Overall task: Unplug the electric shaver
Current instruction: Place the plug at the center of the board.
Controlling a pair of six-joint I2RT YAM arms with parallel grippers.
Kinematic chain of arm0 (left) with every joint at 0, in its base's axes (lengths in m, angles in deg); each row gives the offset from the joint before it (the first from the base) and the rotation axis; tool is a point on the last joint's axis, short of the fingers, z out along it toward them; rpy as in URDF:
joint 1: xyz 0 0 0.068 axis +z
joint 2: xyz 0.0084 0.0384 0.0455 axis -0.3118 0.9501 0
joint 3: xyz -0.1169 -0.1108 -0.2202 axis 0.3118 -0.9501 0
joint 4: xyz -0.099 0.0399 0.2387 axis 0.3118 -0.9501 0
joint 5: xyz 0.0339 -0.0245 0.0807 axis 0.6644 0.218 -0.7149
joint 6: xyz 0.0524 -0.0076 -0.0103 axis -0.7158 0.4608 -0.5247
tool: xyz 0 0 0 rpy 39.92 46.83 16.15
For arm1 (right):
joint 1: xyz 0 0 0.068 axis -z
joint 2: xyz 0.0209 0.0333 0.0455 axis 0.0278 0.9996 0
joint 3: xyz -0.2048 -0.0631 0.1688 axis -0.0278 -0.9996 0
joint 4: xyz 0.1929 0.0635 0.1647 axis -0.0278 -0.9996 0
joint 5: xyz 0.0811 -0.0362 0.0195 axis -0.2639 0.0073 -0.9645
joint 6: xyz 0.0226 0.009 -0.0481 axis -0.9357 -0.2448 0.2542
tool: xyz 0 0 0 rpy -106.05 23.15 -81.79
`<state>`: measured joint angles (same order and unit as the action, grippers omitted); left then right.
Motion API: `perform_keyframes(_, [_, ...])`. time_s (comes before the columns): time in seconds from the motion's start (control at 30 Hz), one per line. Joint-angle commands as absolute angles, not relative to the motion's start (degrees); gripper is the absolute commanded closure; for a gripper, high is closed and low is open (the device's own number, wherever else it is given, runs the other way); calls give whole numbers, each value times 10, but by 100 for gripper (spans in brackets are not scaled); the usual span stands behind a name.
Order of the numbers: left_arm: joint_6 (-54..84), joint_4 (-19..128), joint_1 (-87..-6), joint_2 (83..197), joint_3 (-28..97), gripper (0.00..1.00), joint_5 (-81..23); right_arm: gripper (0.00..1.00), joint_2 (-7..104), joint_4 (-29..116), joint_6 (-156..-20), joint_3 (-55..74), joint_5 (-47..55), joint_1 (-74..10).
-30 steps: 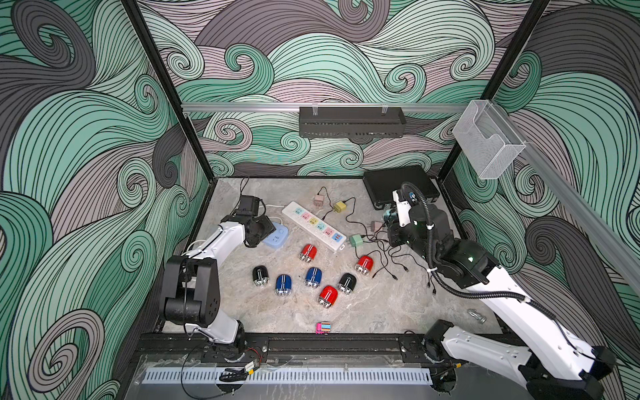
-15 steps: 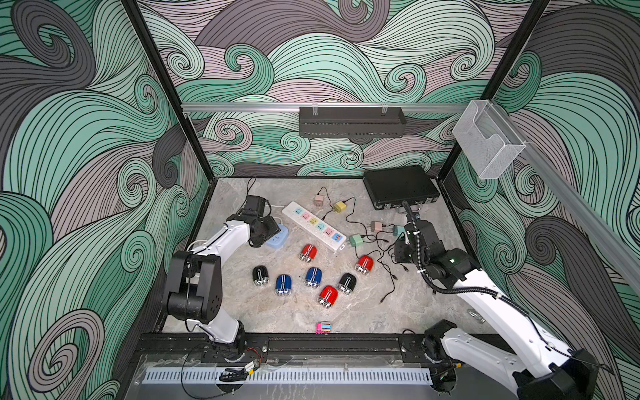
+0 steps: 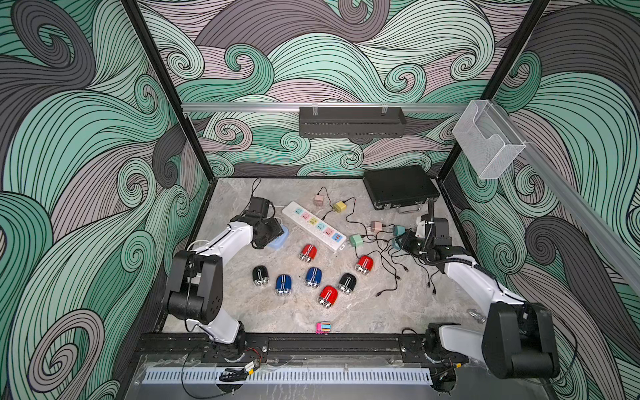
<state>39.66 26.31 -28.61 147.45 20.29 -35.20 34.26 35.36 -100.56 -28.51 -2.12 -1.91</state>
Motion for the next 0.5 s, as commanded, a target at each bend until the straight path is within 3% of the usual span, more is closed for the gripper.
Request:
perform_keyframes(0.0, [387, 262, -292, 1477, 202, 39, -355, 79, 383, 451, -1044, -290, -97, -4])
perform_keyframes(0.47, [385, 257, -303, 1465, 192, 39, -363, 78, 485, 534, -1093, -304, -131, 12])
